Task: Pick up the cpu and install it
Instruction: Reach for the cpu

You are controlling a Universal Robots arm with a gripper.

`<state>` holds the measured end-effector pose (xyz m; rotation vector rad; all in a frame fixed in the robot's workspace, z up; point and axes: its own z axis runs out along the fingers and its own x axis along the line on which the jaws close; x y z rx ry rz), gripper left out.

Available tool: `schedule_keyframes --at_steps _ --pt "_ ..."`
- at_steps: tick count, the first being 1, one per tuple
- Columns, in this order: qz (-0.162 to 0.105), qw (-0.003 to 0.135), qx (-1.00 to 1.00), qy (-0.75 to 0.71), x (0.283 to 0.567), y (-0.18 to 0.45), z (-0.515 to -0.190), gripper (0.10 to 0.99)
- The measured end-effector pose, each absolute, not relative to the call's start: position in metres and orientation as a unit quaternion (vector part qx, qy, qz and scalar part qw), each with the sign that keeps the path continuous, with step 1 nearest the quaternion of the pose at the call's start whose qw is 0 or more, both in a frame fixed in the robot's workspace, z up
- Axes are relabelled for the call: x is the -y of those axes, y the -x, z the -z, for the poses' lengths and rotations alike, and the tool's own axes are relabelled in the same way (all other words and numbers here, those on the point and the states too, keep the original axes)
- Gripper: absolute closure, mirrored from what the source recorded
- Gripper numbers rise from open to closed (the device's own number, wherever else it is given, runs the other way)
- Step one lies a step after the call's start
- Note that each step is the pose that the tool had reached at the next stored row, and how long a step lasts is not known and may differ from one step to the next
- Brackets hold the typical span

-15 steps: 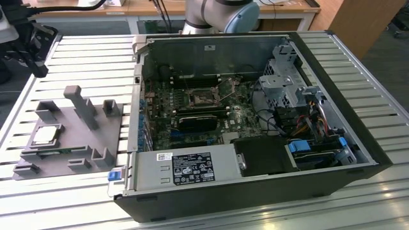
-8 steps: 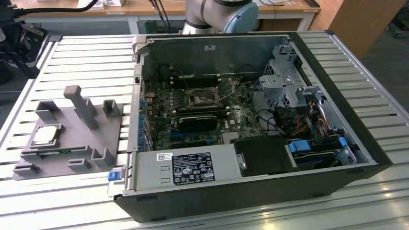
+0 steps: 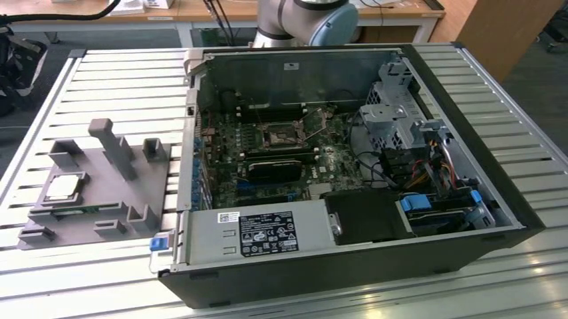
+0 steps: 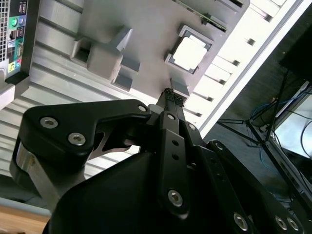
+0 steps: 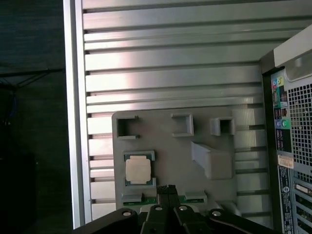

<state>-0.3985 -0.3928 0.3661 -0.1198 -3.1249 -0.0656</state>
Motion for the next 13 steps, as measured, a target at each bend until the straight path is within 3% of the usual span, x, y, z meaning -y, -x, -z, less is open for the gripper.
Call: schedule_keyframes --at_steps 13 --pt "0.021 0.010 0.999 0.038 0.393 0.428 -0.363 0.980"
